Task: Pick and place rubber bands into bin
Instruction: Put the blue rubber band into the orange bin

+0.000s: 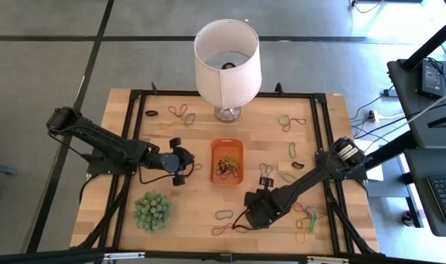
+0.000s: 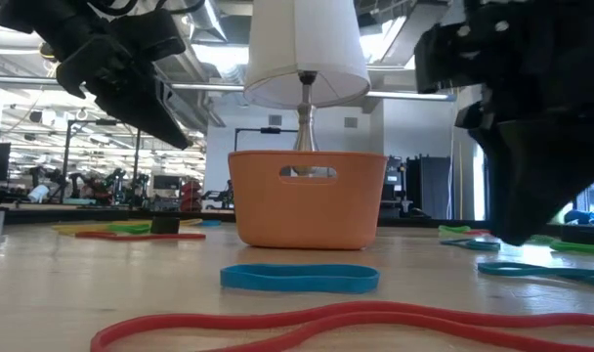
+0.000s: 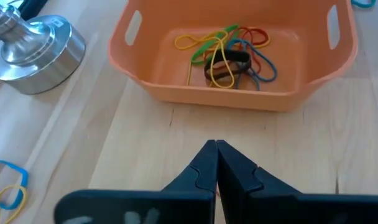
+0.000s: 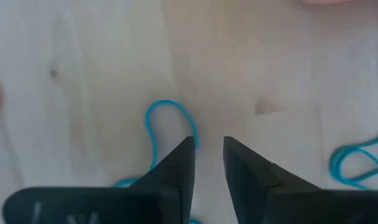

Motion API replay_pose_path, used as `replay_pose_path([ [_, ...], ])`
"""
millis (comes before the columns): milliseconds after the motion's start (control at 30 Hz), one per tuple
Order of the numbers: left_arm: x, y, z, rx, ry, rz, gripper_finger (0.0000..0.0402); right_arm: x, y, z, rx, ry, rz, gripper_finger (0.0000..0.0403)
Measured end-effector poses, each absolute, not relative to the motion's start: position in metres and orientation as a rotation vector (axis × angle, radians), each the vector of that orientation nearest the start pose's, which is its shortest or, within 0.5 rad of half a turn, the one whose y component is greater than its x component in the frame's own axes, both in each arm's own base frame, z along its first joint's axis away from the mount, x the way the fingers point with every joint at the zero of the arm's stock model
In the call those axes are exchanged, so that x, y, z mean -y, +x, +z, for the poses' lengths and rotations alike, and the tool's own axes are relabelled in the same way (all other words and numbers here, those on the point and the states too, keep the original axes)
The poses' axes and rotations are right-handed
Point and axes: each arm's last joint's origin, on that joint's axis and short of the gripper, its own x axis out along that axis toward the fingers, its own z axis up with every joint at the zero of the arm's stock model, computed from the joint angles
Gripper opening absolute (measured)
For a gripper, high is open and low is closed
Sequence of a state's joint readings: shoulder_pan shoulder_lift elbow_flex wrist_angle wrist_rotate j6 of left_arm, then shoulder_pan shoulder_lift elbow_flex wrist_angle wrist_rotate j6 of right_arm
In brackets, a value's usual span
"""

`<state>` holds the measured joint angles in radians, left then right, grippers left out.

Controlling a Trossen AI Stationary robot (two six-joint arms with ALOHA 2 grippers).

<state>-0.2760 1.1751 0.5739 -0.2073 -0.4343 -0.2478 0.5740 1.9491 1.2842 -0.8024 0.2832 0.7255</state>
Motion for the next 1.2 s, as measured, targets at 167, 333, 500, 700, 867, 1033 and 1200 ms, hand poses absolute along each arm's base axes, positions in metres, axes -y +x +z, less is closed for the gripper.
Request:
replay_pose_path([
  [167,0.048,0.214,0.19,-0.73,0.045,0.242,0.0002,-0.179,0.312,0.15,-1.31,0.011,-0.234,0.0087],
  [333,0.048,0.214,0.19,-0.728,0.045,0.241,0.0002,-0.176,0.32,0.148,-1.316,0.047,-0.146,0.0087],
  [500,0.048,0.214,0.19,-0.729,0.045,0.242,0.0002,-0.177,0.319,0.147,-1.342,0.041,-0.104,0.0087],
  [700,0.048,0.214,0.19,-0.729,0.044,0.241,0.0002,-0.175,0.315,0.141,-1.358,0.03,-0.103,0.0087],
  [867,0.048,0.214,0.19,-0.729,0.041,0.241,0.0002,-0.169,0.305,0.124,-1.366,0.05,-0.087,0.008],
  [1033,0.048,0.214,0.19,-0.726,0.048,0.254,0.0002,-0.168,0.302,0.119,-1.353,0.063,-0.073,0.003],
  [1200,0.047,0.214,0.19,-0.724,0.052,0.261,0.0002,-0.172,0.307,0.129,-1.358,0.068,-0.066,0.0009],
])
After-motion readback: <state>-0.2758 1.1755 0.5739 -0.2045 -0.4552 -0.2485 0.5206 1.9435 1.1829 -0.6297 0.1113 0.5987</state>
